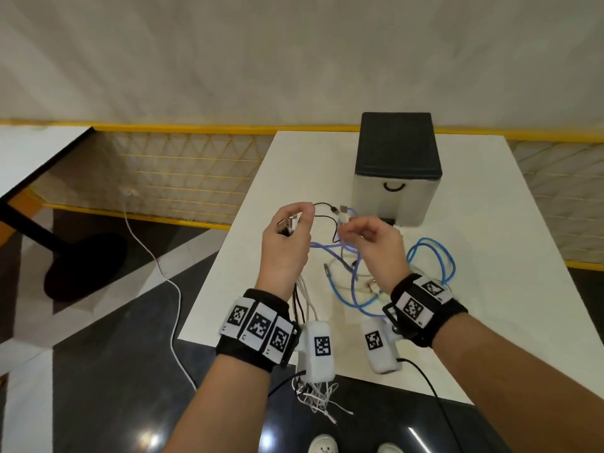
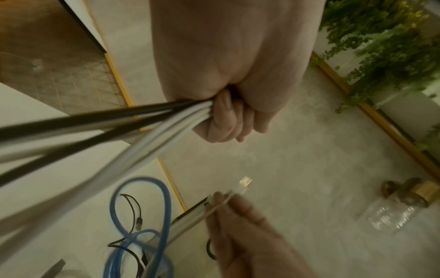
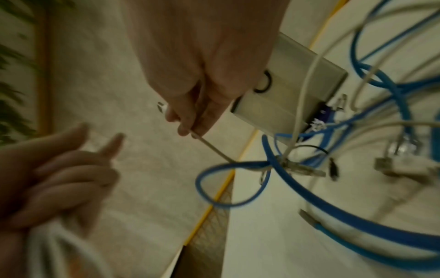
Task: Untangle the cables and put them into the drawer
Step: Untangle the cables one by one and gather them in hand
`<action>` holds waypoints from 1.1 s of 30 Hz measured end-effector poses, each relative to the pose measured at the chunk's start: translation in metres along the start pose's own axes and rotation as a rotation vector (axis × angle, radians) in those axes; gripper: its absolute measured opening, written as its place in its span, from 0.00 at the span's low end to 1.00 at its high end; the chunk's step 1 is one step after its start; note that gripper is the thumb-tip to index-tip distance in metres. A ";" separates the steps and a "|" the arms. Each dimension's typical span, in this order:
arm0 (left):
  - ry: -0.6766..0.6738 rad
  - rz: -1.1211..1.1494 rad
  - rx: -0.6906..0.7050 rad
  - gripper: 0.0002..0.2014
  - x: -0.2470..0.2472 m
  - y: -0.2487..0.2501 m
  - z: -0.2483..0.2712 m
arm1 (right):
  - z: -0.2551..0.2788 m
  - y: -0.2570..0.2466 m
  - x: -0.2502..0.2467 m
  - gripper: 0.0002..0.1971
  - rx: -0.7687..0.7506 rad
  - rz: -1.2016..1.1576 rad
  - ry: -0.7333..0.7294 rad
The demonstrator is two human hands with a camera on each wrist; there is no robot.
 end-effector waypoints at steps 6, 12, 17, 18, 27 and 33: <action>-0.278 -0.183 0.179 0.09 0.048 0.024 0.014 | 0.023 -0.046 -0.002 0.18 -0.068 -0.217 -0.134; -0.199 -0.197 0.293 0.17 0.059 0.045 0.016 | 0.049 -0.039 -0.005 0.09 -0.104 0.132 -0.383; -0.080 0.043 0.285 0.22 0.048 0.067 0.008 | 0.049 -0.004 -0.025 0.12 -0.142 0.545 -0.464; -0.049 0.124 0.267 0.22 0.043 0.072 0.004 | 0.048 0.010 -0.033 0.12 -0.120 0.633 -0.478; -0.199 0.045 0.258 0.11 0.043 0.076 0.007 | 0.012 -0.001 -0.074 0.14 -0.041 0.741 -0.238; -0.399 -0.402 0.137 0.14 0.080 0.032 0.017 | 0.000 -0.062 -0.056 0.11 -0.265 0.739 -0.238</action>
Point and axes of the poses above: each hand's wrist, its own z-axis away from the middle knuckle, its own x-axis out of the palm, y = z × x, the point moved 6 cm from there along -z, towards the middle knuckle
